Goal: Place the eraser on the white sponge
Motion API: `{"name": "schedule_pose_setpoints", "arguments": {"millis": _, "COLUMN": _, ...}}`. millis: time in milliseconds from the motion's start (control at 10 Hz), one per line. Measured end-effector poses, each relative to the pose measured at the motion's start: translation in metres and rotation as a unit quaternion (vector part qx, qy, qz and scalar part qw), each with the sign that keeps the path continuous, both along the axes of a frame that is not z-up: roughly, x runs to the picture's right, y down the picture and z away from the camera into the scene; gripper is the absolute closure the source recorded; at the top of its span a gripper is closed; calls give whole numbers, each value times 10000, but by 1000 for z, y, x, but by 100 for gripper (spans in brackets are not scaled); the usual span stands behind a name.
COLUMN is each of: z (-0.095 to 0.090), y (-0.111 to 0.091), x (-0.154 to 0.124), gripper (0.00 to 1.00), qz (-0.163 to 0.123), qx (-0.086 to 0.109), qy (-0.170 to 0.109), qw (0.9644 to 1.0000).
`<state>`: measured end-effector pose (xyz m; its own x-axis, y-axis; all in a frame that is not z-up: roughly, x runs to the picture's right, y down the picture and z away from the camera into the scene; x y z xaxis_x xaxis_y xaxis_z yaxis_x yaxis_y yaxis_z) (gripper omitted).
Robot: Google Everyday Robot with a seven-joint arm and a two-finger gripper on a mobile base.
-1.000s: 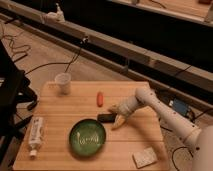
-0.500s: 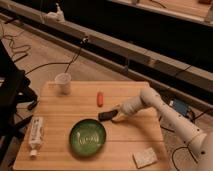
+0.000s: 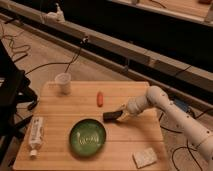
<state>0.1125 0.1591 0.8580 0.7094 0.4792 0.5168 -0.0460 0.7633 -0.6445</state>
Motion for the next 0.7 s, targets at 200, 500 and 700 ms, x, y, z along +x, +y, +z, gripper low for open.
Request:
{"name": "schedule_pose_setpoints", "arguments": {"millis": 200, "z": -17, "y": -4, "x": 22, "gripper": 100, "qz": -9, "qx": 63, "qy": 88, "qw": 9999}}
{"name": "schedule_pose_setpoints", "arguments": {"millis": 500, "z": -49, "y": 6, "x": 58, "gripper": 100, "qz": 0, "qx": 53, "qy": 205, "qw": 9998}}
{"name": "schedule_pose_setpoints", "arguments": {"millis": 700, "z": -71, "y": 25, "x": 74, "gripper": 100, "qz": -72, "qx": -122, "qy": 195, "qw": 9997}}
